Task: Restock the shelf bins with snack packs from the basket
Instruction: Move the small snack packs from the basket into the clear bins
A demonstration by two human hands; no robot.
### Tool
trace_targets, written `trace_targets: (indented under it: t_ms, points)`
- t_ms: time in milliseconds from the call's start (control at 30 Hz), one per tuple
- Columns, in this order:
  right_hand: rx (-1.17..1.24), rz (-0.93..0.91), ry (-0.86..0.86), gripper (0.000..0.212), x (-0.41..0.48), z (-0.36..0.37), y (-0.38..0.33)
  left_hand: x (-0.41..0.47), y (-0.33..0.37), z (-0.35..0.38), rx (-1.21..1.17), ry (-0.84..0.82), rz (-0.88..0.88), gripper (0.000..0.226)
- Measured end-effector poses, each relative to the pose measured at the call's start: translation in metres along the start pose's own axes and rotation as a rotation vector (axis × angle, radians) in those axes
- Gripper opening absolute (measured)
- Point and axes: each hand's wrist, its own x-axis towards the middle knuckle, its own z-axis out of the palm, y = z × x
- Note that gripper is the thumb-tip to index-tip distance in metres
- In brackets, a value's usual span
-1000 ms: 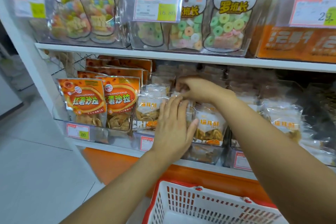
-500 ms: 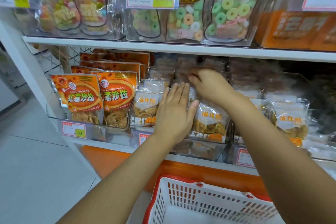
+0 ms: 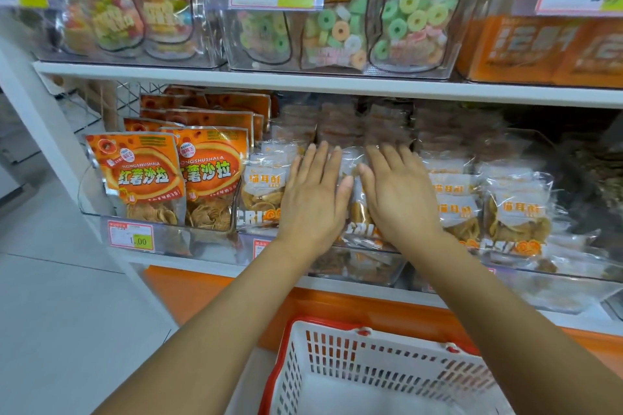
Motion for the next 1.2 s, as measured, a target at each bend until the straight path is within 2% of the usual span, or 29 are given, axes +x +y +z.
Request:
trace_targets:
  t_ms: [200,500,633,767,867,933,1033,1133,1200]
  points:
    - [-0.038,-0.063,-0.023,0.060,-0.008,0.003,0.003,-0.010,0.001,0.003,0.074,-0.052,0.026,0.081]
    - [-0.027,-0.053,0.001,0.059,-0.029,0.001,-0.003,-0.018,-0.001,0.000,0.076,-0.076,0.043,0.079]
    - [0.000,-0.043,0.009,0.061,-0.034,-0.004,-0.007,-0.020,-0.003,-0.008,0.027,-0.075,0.048,0.075]
    - [0.095,-0.059,0.168,0.047,-0.038,-0.019,-0.009,-0.019,-0.013,-0.041,-0.109,-0.058,0.122,0.062]
    - [0.110,-0.128,0.283,0.034,-0.032,-0.033,-0.017,-0.023,-0.037,-0.074,-0.098,0.116,0.205,0.041]
    - [0.151,-0.229,0.292,0.030,-0.025,-0.037,-0.035,-0.027,-0.061,-0.087,-0.153,0.207,0.076,0.033]
    - [0.226,-0.365,0.216,0.031,-0.009,-0.031,-0.072,-0.033,-0.102,-0.087,-0.133,0.289,-0.126,0.032]
    - [0.228,-0.389,0.067,0.035,0.018,-0.030,-0.111,-0.035,-0.146,-0.080,-0.079,0.323,-0.260,0.042]
    - [0.203,-0.379,-0.072,0.047,0.045,-0.027,-0.132,-0.036,-0.170,-0.077,-0.049,0.312,-0.321,0.054]
